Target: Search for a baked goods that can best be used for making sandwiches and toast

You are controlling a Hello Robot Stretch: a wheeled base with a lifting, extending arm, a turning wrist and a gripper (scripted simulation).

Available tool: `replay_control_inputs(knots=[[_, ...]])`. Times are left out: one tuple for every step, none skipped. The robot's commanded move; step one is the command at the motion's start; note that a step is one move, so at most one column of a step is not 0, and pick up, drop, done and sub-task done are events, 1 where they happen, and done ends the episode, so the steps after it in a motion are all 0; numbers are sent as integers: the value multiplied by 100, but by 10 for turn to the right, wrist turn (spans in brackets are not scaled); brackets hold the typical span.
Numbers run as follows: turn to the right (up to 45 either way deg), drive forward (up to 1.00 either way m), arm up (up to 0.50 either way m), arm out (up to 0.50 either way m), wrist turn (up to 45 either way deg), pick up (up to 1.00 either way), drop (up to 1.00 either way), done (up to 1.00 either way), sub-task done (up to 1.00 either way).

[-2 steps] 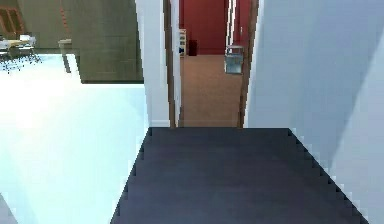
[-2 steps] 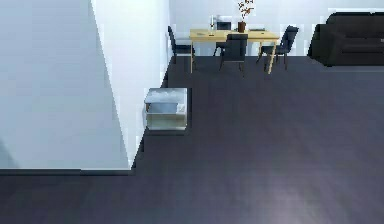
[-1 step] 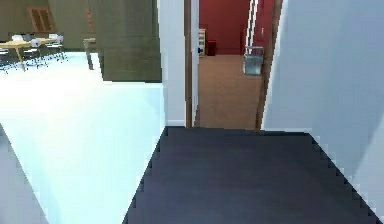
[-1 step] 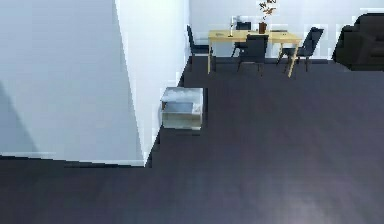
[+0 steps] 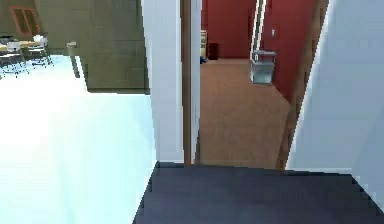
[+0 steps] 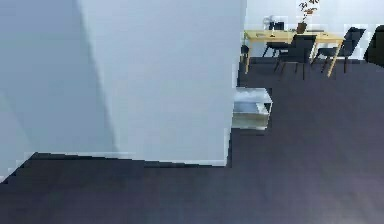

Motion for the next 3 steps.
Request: replay_control_inputs(knots=[[-360, 0, 0, 0, 0, 0, 0, 0, 0], [0, 100, 0, 0, 0, 0, 0, 0, 0], [0, 100, 0, 0, 0, 0, 0, 0, 0]])
